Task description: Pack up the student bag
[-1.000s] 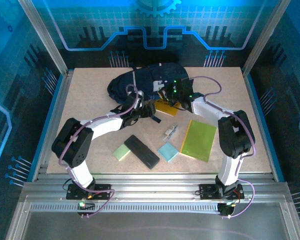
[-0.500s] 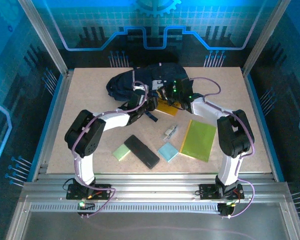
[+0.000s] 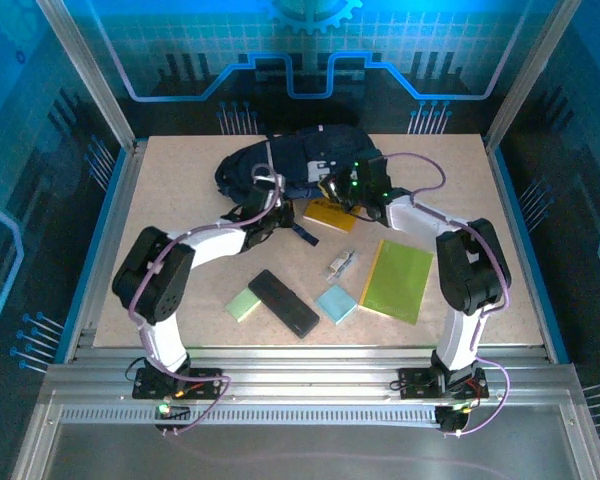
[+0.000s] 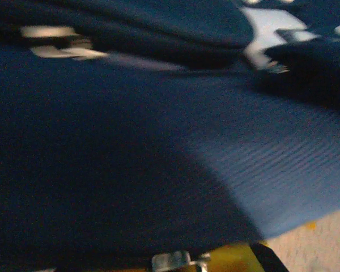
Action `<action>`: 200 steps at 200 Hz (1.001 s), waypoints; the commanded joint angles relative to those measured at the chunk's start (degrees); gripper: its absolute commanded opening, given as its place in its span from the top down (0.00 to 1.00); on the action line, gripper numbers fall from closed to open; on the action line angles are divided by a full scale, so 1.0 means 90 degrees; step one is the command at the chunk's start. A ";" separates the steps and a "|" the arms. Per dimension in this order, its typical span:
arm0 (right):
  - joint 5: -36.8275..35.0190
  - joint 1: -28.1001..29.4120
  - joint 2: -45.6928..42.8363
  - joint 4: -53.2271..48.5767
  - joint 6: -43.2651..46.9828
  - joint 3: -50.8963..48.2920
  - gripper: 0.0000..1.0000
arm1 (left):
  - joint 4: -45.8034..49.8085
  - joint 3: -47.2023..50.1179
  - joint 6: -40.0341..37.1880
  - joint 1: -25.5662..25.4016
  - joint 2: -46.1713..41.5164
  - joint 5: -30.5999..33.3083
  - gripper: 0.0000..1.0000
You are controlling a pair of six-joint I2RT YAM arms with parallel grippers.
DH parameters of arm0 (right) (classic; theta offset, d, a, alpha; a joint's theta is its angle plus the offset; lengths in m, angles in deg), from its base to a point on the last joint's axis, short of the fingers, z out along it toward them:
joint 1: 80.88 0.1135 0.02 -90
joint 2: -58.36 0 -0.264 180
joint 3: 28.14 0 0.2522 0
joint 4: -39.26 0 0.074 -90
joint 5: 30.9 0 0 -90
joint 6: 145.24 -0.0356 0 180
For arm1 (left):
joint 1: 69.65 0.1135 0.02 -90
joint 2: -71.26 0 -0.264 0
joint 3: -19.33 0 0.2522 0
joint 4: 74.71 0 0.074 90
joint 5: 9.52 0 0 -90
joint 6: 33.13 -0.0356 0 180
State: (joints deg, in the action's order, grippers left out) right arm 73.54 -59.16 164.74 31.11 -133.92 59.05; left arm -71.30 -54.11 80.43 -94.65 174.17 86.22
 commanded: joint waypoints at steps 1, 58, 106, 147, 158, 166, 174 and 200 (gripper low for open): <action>-0.0188 -0.0409 -0.0339 0.0039 0.0612 -0.0092 1.00 | 0.0789 0.0563 -0.0078 0.0563 -0.0450 -0.0392 1.00; 0.0083 -0.0836 -0.0338 -0.0573 0.1868 0.0199 1.00 | 0.1481 0.0893 -0.0241 0.1491 -0.0938 -0.0685 1.00; 0.0415 -0.1026 0.0416 -0.1285 0.3107 0.1423 1.00 | 0.2364 0.0814 -0.0233 0.1391 -0.1552 -0.1744 1.00; 0.0571 -0.1026 0.0866 -0.1601 0.3047 0.2010 0.83 | 0.2643 0.0655 0.0388 0.0394 -0.1799 -0.1897 1.00; 0.0583 -0.1030 0.0778 -0.1625 0.3010 0.1890 0.51 | 0.2510 0.0531 0.0623 0.0229 -0.1657 -0.1983 1.00; 0.0600 -0.1038 0.0685 -0.1683 0.2999 0.1772 0.36 | 0.2423 0.0391 0.0794 0.0156 -0.1498 -0.2055 1.00; 0.0643 -0.1061 0.0552 -0.1757 0.3016 0.1616 0.26 | 0.2362 0.0212 0.0899 0.0094 -0.1309 -0.2119 1.00; 0.0798 -0.1108 -0.0012 -0.2094 0.3110 0.0932 0.07 | 0.2385 -0.0491 0.1078 -0.0016 -0.0741 -0.2109 1.00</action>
State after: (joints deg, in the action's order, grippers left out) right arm 81.45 -67.88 170.10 13.95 -107.80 71.90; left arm -50.43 -52.12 86.50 -94.49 164.03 68.66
